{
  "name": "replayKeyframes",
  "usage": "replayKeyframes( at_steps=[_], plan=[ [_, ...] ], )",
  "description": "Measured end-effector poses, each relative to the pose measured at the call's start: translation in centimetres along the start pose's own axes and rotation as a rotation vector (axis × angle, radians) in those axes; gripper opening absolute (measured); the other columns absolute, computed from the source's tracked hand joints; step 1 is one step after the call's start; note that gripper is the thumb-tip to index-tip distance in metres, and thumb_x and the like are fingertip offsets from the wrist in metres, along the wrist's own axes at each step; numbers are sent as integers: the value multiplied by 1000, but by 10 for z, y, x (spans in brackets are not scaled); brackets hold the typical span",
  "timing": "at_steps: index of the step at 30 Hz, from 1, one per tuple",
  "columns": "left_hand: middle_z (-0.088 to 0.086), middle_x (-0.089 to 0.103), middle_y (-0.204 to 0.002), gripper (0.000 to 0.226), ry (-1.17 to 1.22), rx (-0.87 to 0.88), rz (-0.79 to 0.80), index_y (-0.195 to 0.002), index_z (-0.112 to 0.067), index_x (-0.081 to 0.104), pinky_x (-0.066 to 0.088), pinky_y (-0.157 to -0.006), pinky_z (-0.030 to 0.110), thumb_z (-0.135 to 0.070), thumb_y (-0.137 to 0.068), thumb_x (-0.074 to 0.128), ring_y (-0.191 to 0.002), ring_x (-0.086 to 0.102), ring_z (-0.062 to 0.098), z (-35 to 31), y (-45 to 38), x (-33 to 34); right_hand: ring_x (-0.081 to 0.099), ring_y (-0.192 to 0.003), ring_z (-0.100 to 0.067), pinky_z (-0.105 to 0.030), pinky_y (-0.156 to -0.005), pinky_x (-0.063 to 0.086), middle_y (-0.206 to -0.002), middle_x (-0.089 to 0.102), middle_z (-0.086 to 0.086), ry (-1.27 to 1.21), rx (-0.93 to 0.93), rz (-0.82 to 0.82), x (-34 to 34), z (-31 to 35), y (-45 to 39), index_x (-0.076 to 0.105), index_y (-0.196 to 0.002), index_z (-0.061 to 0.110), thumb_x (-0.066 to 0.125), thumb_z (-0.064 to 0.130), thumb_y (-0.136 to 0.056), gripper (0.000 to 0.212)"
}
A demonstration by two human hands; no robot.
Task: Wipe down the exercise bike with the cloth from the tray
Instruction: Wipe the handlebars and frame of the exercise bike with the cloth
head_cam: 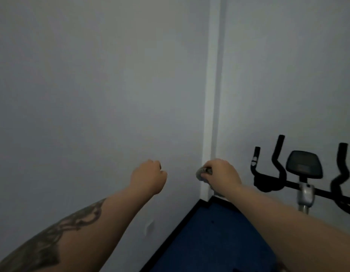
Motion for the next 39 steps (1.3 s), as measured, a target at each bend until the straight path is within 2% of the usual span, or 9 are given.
replayKeyframes(
  at_steps=[5,9,16,19,22,27,34,37,39],
  plan=[
    [9,54,-124,38,59,131,26,-120,-13,56,42,-86,36,-33,-93,39,-109,54,28,-17,-64,46,62,-88,-25,-36,-75,53,-99,68,-9,80,106,-32,19,-34,-41,72,-98,12,62,23,-86,20],
    [6,54,-123,37,86,252,57,-119,-14,56,38,-78,33,-34,-94,38,-108,54,26,-24,-118,84,62,-88,-24,-30,-69,49,-99,67,-9,137,215,-66,42,-57,-74,71,-101,11,60,22,-87,20],
    [6,56,-119,35,144,404,92,-116,-13,57,36,-73,30,-32,-94,38,-103,55,24,-35,-224,126,61,-87,-24,-33,-70,51,-100,64,-9,261,385,-152,51,-91,-117,70,-100,14,58,24,-89,20],
    [6,56,-120,35,199,490,176,-117,-13,57,40,-75,30,-31,-94,38,-103,55,24,-71,-230,157,61,-90,-22,-32,-72,50,-103,64,-7,304,464,-134,55,-114,-111,70,-102,14,56,24,-90,21],
    [7,53,-125,38,265,598,256,-122,-13,54,45,-87,35,-32,-95,37,-108,54,26,-118,-225,188,60,-94,-21,-32,-74,49,-107,62,-5,349,539,-146,53,-144,-103,69,-104,15,57,24,-90,21],
    [3,52,-125,37,324,747,278,-123,-17,53,40,-78,31,-34,-95,37,-106,53,22,-192,-224,219,58,-99,-21,-33,-78,49,-110,60,-4,417,645,-166,47,-199,-93,66,-110,16,57,25,-91,23],
    [4,52,-127,37,348,805,377,-125,-16,52,44,-89,35,-33,-95,39,-111,52,23,-267,-242,281,58,-94,-16,-30,-76,50,-104,61,-1,388,706,-216,48,-275,-87,69,-102,19,59,22,-88,17],
    [2,53,-124,35,404,843,379,-123,-18,53,42,-82,32,-34,-94,39,-106,54,21,-301,-242,303,58,-93,-15,-33,-76,52,-101,60,2,368,703,-235,52,-305,-89,70,-97,23,59,21,-87,15],
    [1,54,-123,34,466,878,378,-122,-18,53,41,-80,31,-34,-94,40,-104,54,19,-322,-242,313,57,-95,-13,-32,-78,52,-102,60,5,363,701,-259,54,-323,-91,68,-102,24,59,21,-88,17]
  ],
)
Point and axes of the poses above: each hand's wrist, its own y-axis away from the middle knuckle, its own x-axis out of the palm, z = x × y, the point moved 8 cm from there along -y, towards the middle knuckle
